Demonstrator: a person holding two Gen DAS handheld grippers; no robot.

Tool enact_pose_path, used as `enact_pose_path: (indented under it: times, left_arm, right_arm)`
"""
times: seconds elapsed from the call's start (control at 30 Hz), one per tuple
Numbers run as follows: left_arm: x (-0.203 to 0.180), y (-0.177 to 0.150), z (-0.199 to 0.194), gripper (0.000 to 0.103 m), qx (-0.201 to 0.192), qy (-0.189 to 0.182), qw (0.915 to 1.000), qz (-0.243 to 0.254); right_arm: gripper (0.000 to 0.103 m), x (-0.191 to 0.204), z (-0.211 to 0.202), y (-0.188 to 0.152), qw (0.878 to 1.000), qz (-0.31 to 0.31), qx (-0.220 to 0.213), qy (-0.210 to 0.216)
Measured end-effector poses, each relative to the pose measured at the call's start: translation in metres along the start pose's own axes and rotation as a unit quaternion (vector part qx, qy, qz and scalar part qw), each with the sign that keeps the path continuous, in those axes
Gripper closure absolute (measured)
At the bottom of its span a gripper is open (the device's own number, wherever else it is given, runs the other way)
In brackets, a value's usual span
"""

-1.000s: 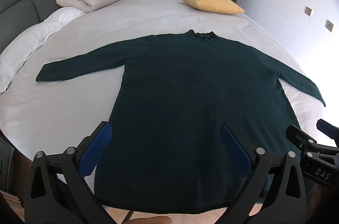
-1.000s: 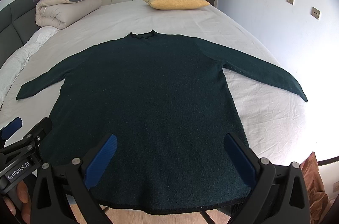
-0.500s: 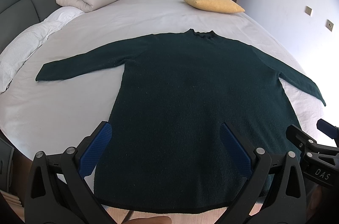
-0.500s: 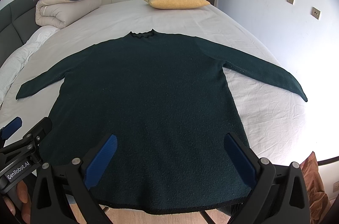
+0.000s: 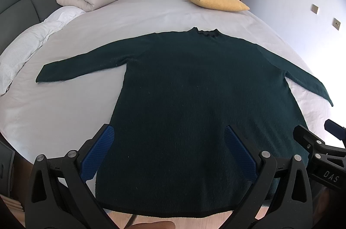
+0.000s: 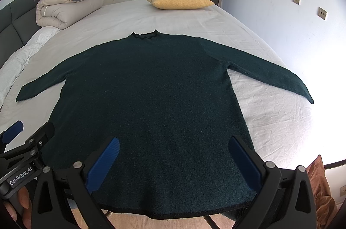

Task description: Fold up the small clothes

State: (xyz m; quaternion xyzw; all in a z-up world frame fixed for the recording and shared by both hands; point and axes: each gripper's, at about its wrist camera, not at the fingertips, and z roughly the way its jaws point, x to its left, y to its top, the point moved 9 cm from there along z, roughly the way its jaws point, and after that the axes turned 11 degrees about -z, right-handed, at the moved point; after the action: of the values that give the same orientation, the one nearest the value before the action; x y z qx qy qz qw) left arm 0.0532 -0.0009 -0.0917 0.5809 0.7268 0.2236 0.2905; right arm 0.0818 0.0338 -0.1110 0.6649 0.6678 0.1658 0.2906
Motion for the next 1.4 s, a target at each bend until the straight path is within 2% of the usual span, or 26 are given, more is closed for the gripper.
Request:
enact_pose_path:
  times: [0.93,1.13,1.23,1.3,1.4]
  left_arm:
    - [-0.001,-0.001,0.003,0.000,0.015,0.004,0.9999,0.001]
    - [-0.008,-0.001,0.007,0.000,0.024,-0.018,0.9996,0.001]
    - [-0.014,0.000,0.014,0.000,0.030,-0.038,0.9988,-0.005]
    - [-0.019,-0.001,0.021,0.000,0.036,-0.050,0.9981,-0.005]
    - [-0.028,-0.002,0.039,0.000,0.064,-0.066,0.9958,-0.002]
  right_arm:
    - [0.000,0.000,0.001,-0.002,1.000,0.000,0.001,0.000]
    - [0.000,-0.007,0.012,-0.010,1.000,0.007,-0.005,0.003]
    - [0.000,-0.029,0.016,-0.007,0.999,0.045,-0.017,0.021]
    - [0.000,-0.058,0.023,-0.008,0.995,0.092,-0.020,0.042]
    - [0.000,-0.128,0.039,-0.015,0.975,0.207,-0.027,0.078]
